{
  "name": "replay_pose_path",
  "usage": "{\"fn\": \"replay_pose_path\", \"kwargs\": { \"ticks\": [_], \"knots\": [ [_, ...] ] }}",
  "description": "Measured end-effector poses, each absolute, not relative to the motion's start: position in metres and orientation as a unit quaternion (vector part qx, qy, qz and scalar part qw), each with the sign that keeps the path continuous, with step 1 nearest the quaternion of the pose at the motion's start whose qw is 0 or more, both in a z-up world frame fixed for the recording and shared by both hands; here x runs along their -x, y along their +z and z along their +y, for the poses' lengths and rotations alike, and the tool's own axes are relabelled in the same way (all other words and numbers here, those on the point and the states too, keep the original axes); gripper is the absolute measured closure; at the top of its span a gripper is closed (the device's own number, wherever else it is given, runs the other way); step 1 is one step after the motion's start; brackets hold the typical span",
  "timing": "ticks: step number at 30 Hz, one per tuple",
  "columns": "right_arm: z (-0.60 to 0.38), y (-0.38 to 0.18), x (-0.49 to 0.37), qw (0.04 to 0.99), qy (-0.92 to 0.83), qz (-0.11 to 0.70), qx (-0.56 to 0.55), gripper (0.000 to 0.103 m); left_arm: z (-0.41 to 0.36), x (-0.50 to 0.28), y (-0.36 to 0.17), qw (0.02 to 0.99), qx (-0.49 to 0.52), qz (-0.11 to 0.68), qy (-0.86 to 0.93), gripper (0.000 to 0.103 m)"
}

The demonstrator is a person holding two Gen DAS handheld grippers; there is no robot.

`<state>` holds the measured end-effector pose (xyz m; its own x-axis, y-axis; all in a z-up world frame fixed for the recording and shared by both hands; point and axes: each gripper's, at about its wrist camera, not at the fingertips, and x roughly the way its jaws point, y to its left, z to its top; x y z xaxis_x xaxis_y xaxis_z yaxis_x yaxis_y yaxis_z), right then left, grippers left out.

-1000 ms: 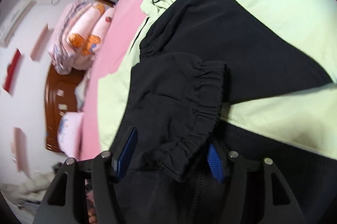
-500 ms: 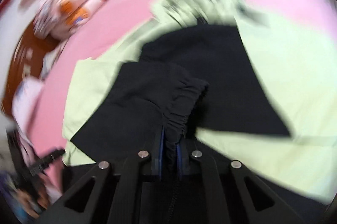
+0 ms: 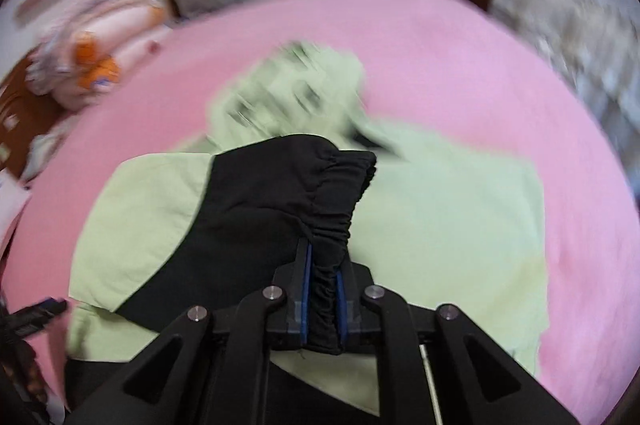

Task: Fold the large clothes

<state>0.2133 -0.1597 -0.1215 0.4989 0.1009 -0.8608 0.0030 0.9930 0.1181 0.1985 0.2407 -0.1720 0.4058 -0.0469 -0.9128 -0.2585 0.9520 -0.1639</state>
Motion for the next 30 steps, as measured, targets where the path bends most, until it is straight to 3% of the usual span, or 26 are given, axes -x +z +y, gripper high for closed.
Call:
{"fn": "replay_pose_path", "kwargs": {
  "ticks": [1,3,6,15,17,18,21,26,30],
  "knots": [
    [-0.167,-0.138,-0.216,0.852,0.015,0.52,-0.055,0.088,0.242,-0.204,-0.173,0.826,0.142,0.542,0.06,0.024],
    [-0.18,-0.155,-0.215,0.841,0.013,0.535,-0.082,0.075,0.247,-0.221,-0.174,0.822,0.153,0.546,0.046,0.024],
    [-0.197,-0.162,-0.217,0.837,0.032,0.527,-0.145,0.063,0.253,-0.252,-0.178,0.817,0.171,0.551,0.014,0.024],
    [-0.199,-0.166,-0.237,0.842,0.048,0.517,-0.148,0.06,0.245,-0.332,-0.227,0.761,0.215,0.611,-0.046,0.024],
    [-0.197,-0.169,-0.242,0.841,0.049,0.52,-0.139,0.06,0.242,-0.341,-0.23,0.762,0.222,0.605,-0.064,0.061],
    [-0.197,-0.169,-0.242,0.84,0.049,0.524,-0.134,0.06,0.239,-0.344,-0.232,0.76,0.22,0.607,-0.069,0.087],
    [-0.189,-0.171,-0.245,0.843,0.049,0.525,-0.104,0.06,0.238,-0.35,-0.223,0.773,0.185,0.605,-0.052,0.095],
    [-0.169,-0.172,-0.239,0.858,0.043,0.508,-0.058,0.06,0.25,-0.363,-0.205,0.821,0.087,0.563,-0.039,0.097],
    [-0.162,-0.175,-0.235,0.859,0.038,0.51,-0.02,0.059,0.276,-0.373,-0.225,0.793,0.107,0.6,-0.019,0.095]
  ]
}}
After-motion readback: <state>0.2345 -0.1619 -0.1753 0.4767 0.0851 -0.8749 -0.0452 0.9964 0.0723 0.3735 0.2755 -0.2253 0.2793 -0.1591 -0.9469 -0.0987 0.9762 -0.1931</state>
